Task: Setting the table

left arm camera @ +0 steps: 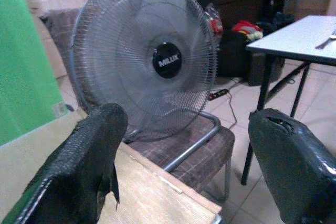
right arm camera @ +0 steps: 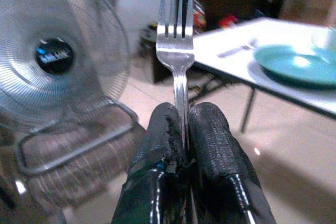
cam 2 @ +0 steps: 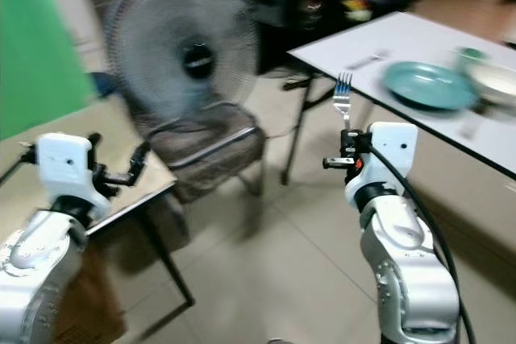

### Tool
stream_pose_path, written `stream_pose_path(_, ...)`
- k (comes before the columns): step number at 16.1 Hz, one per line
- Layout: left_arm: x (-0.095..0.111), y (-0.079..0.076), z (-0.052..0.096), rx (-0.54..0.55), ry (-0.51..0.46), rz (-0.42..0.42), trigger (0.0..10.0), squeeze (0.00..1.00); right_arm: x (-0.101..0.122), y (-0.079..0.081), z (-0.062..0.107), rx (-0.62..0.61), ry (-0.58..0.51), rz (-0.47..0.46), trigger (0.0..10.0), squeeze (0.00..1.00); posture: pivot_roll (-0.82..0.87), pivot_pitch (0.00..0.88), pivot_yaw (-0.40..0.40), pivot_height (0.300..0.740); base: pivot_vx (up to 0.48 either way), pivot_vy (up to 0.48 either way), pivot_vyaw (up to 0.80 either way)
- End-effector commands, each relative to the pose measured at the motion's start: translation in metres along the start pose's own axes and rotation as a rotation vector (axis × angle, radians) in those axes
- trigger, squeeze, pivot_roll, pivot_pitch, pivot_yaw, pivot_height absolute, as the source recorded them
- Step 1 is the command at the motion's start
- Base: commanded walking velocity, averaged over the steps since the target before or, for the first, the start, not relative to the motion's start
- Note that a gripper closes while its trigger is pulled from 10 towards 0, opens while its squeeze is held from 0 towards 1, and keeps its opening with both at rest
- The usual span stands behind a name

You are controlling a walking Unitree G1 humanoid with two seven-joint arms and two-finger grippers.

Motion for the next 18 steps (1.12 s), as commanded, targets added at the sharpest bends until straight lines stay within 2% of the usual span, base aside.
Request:
stream_pose_path(1, 0.003, 0.0, -0.001, 0.01, -0.01, 0.004, 10.0, 0.0, 0.002, -0.003, 0.0, -0.02, 0.001, 0.012, 10.0, 0.0, 0.04, 0.0, -0.008, 0.74, 0.0, 0.0, -0.8)
stream_pose_path(5, 0.005, -0.002, 0.0, 0.005, -0.027, 0.007, 10.0, 0.0, 0.0, -0.01, -0.001, -0.059, 0.013, 0.032, 10.0, 0.0, 0.03, 0.0, -0.002, 0.74, 0.0, 0.0, -0.8)
stream_pose_path(10, 0.009, -0.013, -0.001, -0.07, -0.071, 0.014, 10.0, 0.0, 0.002, -0.021, -0.001, -0.12, 0.019, 0.064, 10.0, 0.0, 0.02, 0.0, 0.0, 0.74, 0.0, 0.0, -0.8)
stream_pose_path(13, 0.01, -0.02, -0.002, -0.121, -0.075, 0.001, 10.0, 0.0, 0.0, -0.021, -0.003, -0.124, 0.028, 0.078, 10.0, 0.0, 0.02, 0.0, 0.001, 0.74, 0.282, 0.0, -0.8)
stream_pose_path(18, 0.008, -0.021, -0.002, -0.131, -0.075, -0.005, 10.0, 0.0, 0.001, -0.019, -0.006, -0.116, 0.033, 0.091, 10.0, 0.0, 0.02, 0.0, 0.002, 0.74, 0.321, 0.0, -0.1)
Point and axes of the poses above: a point about 5 cm out from each wrist's last joint towards the gripper, its own z axis pointing back from the gripper into the wrist, its own x axis along the axis of the wrist's last joint, y = z × x, the point moved 4 cm from there along -z, pointing out of the wrist towards the gripper, and after that the axes turned 15 degrees about -z, right-handed, at the moved point
